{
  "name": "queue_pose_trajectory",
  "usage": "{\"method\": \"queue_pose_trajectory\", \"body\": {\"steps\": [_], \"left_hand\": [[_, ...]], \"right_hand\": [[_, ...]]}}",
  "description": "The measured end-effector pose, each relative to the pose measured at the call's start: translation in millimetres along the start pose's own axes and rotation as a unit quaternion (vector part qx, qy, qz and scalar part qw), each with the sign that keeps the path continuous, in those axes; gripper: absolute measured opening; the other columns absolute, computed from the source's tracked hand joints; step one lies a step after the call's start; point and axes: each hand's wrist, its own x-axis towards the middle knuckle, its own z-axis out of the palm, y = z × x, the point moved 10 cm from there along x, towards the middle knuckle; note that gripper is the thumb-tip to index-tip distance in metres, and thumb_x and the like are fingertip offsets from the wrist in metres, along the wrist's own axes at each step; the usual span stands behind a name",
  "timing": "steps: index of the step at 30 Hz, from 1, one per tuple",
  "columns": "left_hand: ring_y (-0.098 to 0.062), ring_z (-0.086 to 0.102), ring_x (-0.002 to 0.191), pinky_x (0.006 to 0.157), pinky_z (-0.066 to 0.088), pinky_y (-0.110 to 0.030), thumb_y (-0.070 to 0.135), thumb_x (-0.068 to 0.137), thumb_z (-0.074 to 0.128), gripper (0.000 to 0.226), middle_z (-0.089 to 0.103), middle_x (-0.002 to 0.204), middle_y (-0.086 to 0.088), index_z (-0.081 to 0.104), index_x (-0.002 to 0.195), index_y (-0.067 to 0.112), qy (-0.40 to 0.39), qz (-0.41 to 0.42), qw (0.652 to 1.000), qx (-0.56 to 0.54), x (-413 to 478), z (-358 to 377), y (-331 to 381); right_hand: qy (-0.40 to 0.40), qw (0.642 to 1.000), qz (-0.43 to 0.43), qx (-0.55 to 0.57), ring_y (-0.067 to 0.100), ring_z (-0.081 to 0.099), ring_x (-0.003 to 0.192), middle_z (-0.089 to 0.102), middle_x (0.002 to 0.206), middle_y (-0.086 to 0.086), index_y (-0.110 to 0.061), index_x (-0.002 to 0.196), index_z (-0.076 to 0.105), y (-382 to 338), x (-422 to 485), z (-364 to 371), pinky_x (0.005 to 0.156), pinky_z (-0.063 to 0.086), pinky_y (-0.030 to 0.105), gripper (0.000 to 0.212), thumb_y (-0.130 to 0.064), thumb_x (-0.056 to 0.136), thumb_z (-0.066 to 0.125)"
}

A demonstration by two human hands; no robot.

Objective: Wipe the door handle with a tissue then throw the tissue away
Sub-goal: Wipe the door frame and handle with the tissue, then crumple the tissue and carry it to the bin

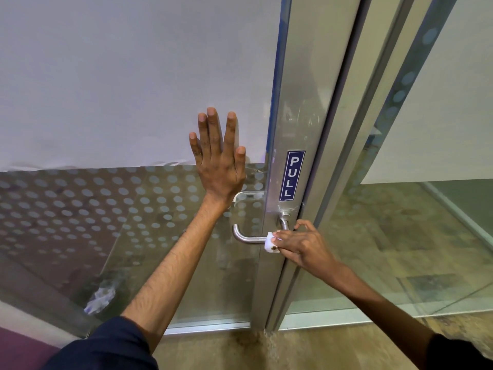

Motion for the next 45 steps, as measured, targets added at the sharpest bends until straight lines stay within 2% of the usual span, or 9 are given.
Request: {"method": "queue_pose_trajectory", "body": {"steps": [5,9,18,25,29,32,38,41,45], "left_hand": [[-0.012,-0.017,0.156,0.128,-0.013,-0.037,0.045,0.105,0.006,0.056,-0.024,0.166,0.009,-0.005,0.158,0.031,0.000,0.001,1.000,-0.001,0.0,-0.5,1.1],[-0.012,-0.017,0.156,0.127,-0.013,-0.037,0.046,0.105,0.006,0.057,-0.024,0.166,0.009,-0.005,0.158,0.031,0.001,0.000,1.000,-0.002,0.4,-0.1,0.1],[-0.013,-0.017,0.156,0.127,-0.013,-0.038,0.046,0.104,0.006,0.057,-0.024,0.166,0.009,-0.006,0.158,0.031,0.004,0.005,1.000,0.005,-2.1,3.5,-1.0],[-0.013,-0.019,0.155,0.127,-0.014,-0.039,0.045,0.104,0.007,0.057,-0.025,0.165,0.009,-0.008,0.158,0.032,-0.004,0.008,1.000,0.019,-3.1,4.1,-2.0],[-0.012,-0.021,0.155,0.127,-0.016,-0.039,0.044,0.105,0.008,0.057,-0.028,0.164,0.010,-0.011,0.157,0.032,-0.019,0.005,0.999,0.029,-1.1,0.8,-0.1],[-0.012,-0.025,0.153,0.125,-0.017,-0.040,0.050,0.103,0.014,0.063,-0.028,0.165,0.004,-0.011,0.158,0.031,-0.061,0.030,0.997,0.037,-1.9,-2.9,3.2],[-0.018,0.005,0.158,0.130,0.009,-0.042,0.040,0.105,0.042,0.055,0.022,0.166,-0.018,0.040,0.152,0.011,-0.163,0.002,0.981,-0.105,-25.0,-34.3,-7.3],[-0.016,0.053,0.128,0.105,0.050,-0.043,0.046,0.101,0.050,0.042,0.056,0.138,-0.009,0.063,0.126,0.014,-0.202,-0.045,0.970,-0.126,-63.9,-63.1,-11.6],[0.002,0.055,0.068,0.070,0.055,-0.029,0.068,0.084,0.057,0.043,0.069,0.091,0.017,0.069,0.104,0.032,-0.296,-0.149,0.940,-0.078,-121.7,-86.3,-20.5]], "right_hand": [[-0.003,0.996,0.082,0.039,-0.002,0.069,0.092,0.075,0.104,-0.011,-0.024,0.096,0.077,21.8,-2.0,-1.8,0.094,0.036,0.023,0.016,-0.024,0.084,0.067],[0.023,0.991,0.126,0.021,0.000,0.068,0.094,0.076,0.100,-0.011,-0.021,0.091,0.076,30.2,-4.8,0.1,0.090,0.038,0.027,0.014,-0.013,0.081,0.072],[0.041,0.966,0.252,-0.030,0.028,0.053,0.045,0.076,0.075,0.000,-0.021,0.088,0.077,40.7,-7.1,-2.6,0.065,0.036,0.023,0.031,0.006,0.072,0.073],[0.048,0.973,0.224,-0.022,0.012,0.072,0.091,0.076,0.105,-0.004,-0.023,0.093,0.076,-10.0,-19.0,5.2,0.088,0.036,0.030,0.043,0.010,0.065,0.073],[0.052,0.968,0.245,0.022,0.019,0.072,0.083,0.078,0.096,-0.004,-0.026,0.092,0.078,-26.6,4.5,9.2,0.083,0.032,0.023,0.032,-0.001,0.073,0.076],[0.079,0.935,0.311,0.148,0.014,0.072,0.079,0.077,0.094,-0.003,-0.022,0.099,0.078,-12.7,11.6,6.6,0.082,0.050,0.024,0.016,-0.018,0.084,0.074],[0.108,0.823,0.384,0.405,0.009,0.072,0.085,0.075,0.099,0.014,-0.001,0.107,0.072,5.1,9.3,7.2,0.083,0.058,0.026,0.031,0.005,0.077,0.076],[0.124,0.797,0.384,0.449,0.003,0.071,0.071,0.074,0.091,0.018,0.005,0.102,0.071,-0.9,14.0,3.1,0.072,0.058,0.018,0.033,0.008,0.071,0.080],[0.132,0.781,0.375,0.481,0.004,0.070,0.063,0.073,0.078,0.013,0.004,0.099,0.071,-19.0,22.2,3.6,0.054,0.055,0.017,0.033,0.004,0.068,0.083]]}}
